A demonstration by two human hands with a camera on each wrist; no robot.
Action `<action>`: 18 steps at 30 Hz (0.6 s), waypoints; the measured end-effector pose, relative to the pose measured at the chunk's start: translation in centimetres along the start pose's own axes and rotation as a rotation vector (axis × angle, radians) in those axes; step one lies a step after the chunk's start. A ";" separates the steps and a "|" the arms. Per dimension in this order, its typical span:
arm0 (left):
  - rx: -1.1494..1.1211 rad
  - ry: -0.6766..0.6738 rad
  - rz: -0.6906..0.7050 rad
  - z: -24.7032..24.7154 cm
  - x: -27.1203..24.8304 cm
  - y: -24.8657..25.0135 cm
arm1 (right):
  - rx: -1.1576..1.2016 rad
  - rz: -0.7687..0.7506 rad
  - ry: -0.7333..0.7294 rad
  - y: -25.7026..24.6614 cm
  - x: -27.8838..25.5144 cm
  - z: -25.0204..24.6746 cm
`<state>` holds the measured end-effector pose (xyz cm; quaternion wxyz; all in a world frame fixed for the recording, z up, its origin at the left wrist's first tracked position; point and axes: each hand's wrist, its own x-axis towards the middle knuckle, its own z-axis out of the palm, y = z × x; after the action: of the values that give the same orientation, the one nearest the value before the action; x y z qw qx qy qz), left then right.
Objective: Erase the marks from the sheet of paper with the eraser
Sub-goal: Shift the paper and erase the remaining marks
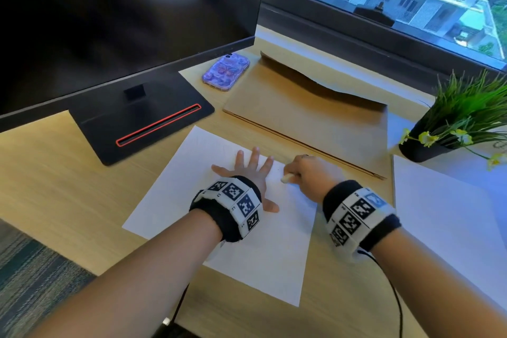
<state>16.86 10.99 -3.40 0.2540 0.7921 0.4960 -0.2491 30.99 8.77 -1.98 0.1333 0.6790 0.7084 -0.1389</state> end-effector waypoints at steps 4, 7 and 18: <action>0.015 -0.002 -0.001 0.1 0.1 0.0 | 0.003 -0.013 -0.040 0.5 0.1 -0.7; 0.023 -0.001 0.008 0.0 -0.1 -0.1 | 0.074 -0.038 0.150 -0.5 1.7 -0.4; 0.030 -0.008 0.000 -0.2 -0.3 0.0 | -0.076 -0.068 0.062 -0.5 1.0 -1.4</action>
<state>16.75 10.94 -3.10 0.2439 0.7948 0.4912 -0.2597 30.41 10.13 -1.08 0.1322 0.6528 0.7398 -0.0954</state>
